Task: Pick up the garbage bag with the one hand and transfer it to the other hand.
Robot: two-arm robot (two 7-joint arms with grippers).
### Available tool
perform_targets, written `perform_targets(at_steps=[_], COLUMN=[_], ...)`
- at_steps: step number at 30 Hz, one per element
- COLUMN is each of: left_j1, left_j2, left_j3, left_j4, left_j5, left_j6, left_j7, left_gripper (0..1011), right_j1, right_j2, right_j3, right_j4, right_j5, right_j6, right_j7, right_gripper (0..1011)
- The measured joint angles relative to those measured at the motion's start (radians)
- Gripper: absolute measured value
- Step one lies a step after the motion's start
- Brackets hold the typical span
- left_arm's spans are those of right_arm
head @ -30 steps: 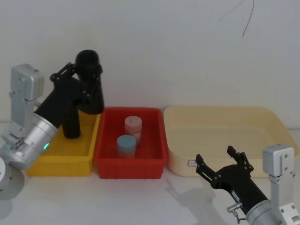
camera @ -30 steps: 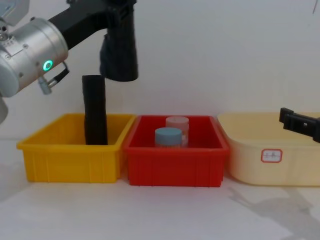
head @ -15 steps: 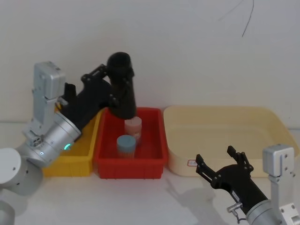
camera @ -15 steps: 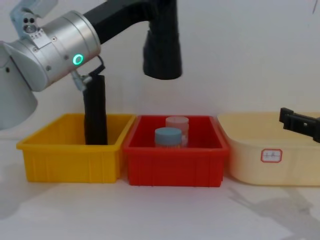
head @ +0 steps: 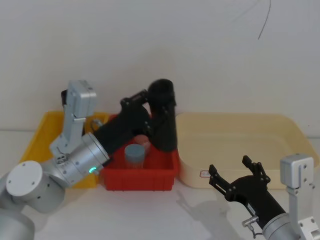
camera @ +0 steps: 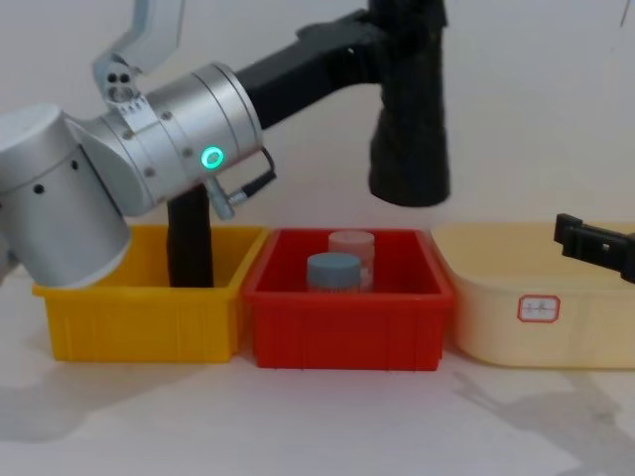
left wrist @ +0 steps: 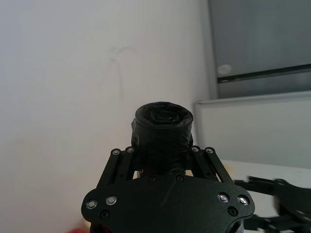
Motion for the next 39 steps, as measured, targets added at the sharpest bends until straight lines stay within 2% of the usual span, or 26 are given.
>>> perform_targets(at_steps=[7,12,32,39], left_j1=[-0.023,-0.03,-0.033,-0.034], left_j2=[-0.016,-0.022,-0.029,-0.03], left_j3=[0.03,0.042,0.046,0.045], left_j4=[0.065,0.09,0.129,0.135], left_j5=[-0.033,-0.039,-0.019,-0.016], left_j6=[0.002,-0.004,-0.058,-0.067], left_j7=[-0.082,-0.098,-0.033,-0.023], left_gripper=[435,435,435,435], right_j1=[0.0,0.0,0.0,0.013], right_j2=[0.0,0.0,0.0,0.014], right_j3=[0.0,0.0,0.0,-0.012], right_j4=[0.0,0.0,0.0,-0.004], right_j5=[0.0,0.0,-0.001,-0.015], right_j6=[0.0,0.0,0.0,-0.002], right_j7=[0.0,0.0,0.0,0.03], right_gripper=[1000,1000,1000,1000])
